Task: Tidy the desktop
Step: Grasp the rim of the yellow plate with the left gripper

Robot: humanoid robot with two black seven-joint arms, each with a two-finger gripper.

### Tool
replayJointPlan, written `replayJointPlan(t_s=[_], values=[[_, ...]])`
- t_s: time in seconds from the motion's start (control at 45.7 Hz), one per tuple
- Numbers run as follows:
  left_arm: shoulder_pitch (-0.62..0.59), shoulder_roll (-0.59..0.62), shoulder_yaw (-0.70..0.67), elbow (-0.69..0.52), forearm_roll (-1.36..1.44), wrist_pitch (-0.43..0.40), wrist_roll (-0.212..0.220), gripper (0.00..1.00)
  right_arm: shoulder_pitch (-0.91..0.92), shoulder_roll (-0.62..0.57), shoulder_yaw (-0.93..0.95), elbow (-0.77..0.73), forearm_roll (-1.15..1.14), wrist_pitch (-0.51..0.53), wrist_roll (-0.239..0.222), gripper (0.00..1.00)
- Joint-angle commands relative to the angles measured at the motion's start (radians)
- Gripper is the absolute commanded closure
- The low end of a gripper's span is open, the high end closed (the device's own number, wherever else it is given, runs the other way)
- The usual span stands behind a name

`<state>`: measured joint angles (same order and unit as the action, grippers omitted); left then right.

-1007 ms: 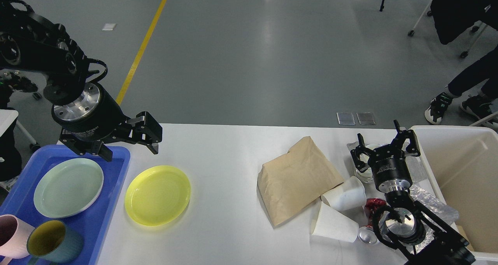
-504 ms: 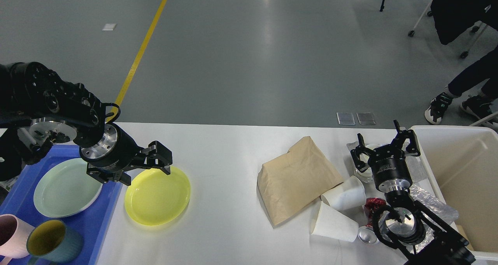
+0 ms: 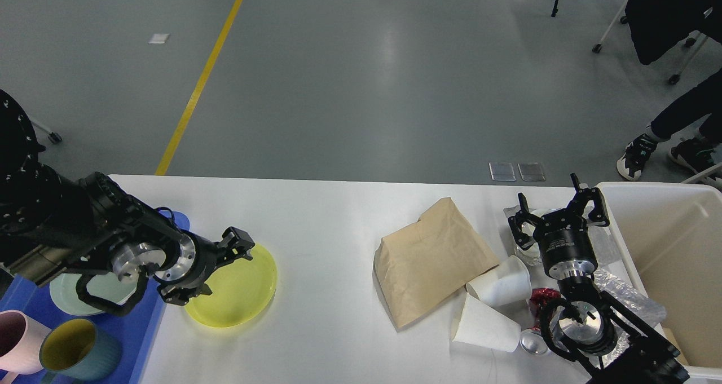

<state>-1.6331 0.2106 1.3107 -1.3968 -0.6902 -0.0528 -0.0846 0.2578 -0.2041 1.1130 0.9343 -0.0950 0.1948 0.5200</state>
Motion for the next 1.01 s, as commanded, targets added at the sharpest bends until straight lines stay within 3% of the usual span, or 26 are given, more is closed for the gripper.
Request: replayJointPlan(t_s=[0.0, 0.241, 0.657, 0.766, 0.876, 0.985], values=[[0.081, 0.018, -0.039, 0.01, -0.061, 0.024, 0.034, 0.06, 0.0, 0.0, -0.001, 0.0, 0.0, 0.0, 0.0, 0.0], [0.199, 0.079, -0.106, 0.028, -0.066, 0.145, 0.023, 0.07, 0.0, 0.0, -0.001, 0.0, -0.002, 0.0, 0.0, 0.0], [0.308, 0.119, -0.186, 0.124, -0.071, 0.153, 0.034, 0.12, 0.0, 0.0, 0.001, 0.0, 0.0, 0.0, 0.0, 0.0], [0.325, 0.118, -0.197, 0.134, -0.063, 0.153, 0.029, 0.27, 0.0, 0.0, -0.001, 0.0, 0.0, 0.0, 0.0, 0.0], [0.332, 0.122, -0.206, 0.137, -0.06, 0.146, 0.026, 0.33, 0.0, 0.0, 0.001, 0.0, 0.0, 0.0, 0.0, 0.0], [0.337, 0.128, -0.206, 0.142, -0.058, 0.145, 0.022, 0.48, 0.0, 0.0, 0.001, 0.0, -0.002, 0.0, 0.0, 0.0]])
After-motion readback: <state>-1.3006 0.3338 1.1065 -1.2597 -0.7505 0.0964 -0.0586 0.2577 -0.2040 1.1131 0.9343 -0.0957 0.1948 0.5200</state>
